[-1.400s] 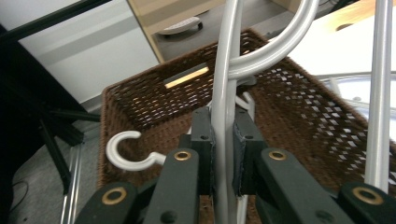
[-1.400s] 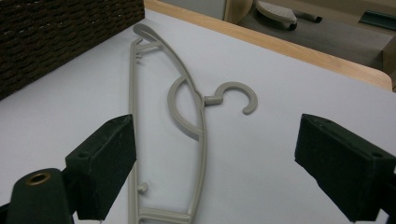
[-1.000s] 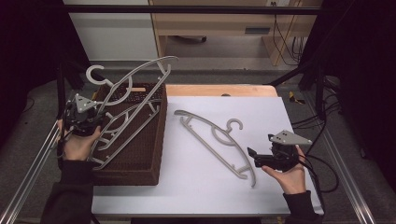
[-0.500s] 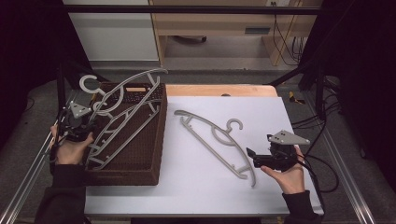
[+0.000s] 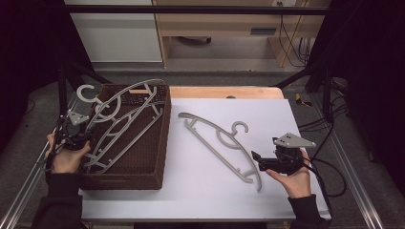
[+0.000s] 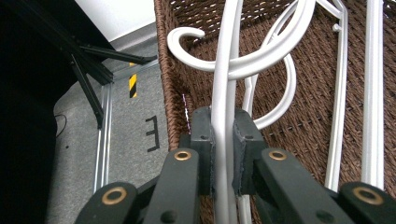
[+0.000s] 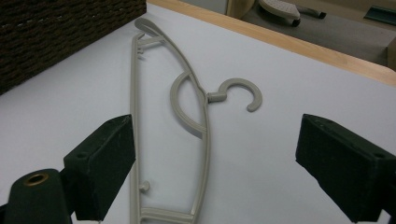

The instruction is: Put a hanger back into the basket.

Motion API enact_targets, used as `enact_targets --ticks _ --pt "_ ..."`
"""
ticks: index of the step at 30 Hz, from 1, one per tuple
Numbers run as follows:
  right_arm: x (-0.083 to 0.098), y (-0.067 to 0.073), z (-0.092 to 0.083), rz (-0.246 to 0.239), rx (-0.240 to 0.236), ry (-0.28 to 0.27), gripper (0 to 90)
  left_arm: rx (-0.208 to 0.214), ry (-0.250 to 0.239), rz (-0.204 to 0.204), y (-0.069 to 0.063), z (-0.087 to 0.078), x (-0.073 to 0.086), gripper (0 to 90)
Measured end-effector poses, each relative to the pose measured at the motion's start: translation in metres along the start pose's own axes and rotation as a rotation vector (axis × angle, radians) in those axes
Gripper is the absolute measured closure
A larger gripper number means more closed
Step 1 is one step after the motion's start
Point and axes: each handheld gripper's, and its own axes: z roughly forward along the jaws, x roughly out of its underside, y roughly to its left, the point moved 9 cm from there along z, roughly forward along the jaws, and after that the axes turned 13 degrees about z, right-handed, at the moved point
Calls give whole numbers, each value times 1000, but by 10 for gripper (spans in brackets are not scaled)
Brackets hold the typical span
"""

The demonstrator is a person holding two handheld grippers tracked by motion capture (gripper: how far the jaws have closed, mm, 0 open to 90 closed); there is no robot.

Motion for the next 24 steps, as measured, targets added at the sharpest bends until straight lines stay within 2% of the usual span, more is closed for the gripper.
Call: enact_targets --ticks 4,12,22,24 --pt "0 1 1 4 -3 0 121 2 16 21 -4 1 -2 813" --pt "0 0 0 1 -2 0 122 -2 88 58 -14 14 2 813" --pt "0 0 1 4 1 1 123 42 134 86 -24 24 6 810" --pt "0 0 1 4 -2 -1 123 45 139 81 -24 25 7 810"
